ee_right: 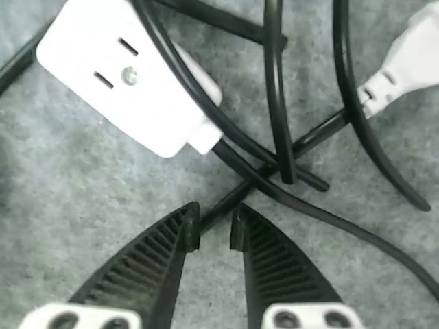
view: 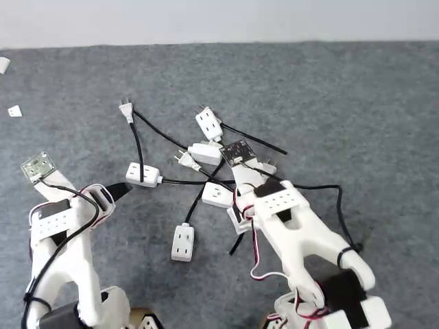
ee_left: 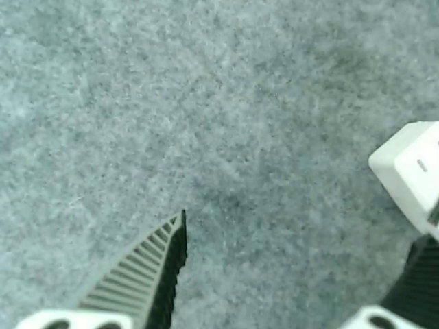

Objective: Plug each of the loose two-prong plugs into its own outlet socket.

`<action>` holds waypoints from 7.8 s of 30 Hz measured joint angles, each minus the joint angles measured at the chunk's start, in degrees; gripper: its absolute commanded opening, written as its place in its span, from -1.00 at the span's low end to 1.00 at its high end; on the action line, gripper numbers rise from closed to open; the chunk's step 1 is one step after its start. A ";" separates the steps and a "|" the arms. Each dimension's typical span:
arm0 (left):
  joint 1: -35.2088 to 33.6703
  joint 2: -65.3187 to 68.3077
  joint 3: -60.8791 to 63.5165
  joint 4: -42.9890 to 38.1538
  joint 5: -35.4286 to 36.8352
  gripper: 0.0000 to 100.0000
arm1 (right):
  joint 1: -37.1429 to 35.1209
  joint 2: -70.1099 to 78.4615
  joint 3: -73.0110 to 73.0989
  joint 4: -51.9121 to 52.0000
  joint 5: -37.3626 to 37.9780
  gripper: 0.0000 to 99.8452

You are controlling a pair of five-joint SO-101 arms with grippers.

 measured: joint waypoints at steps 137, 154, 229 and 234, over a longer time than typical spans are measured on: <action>0.00 0.00 0.00 0.00 0.00 -0.09 | 58.90 29.19 -62.86 36.57 40.62 -0.70; 0.00 0.00 0.00 0.00 0.00 -0.09 | 50.29 31.47 -77.27 52.31 -10.81 -0.81; 1.14 0.00 0.79 -1.76 0.00 -0.09 | 49.32 -7.91 -5.45 9.23 -28.66 -0.90; 1.14 0.00 0.79 -1.76 0.00 -0.09 | 51.43 -8.44 -1.85 6.95 -28.66 -0.86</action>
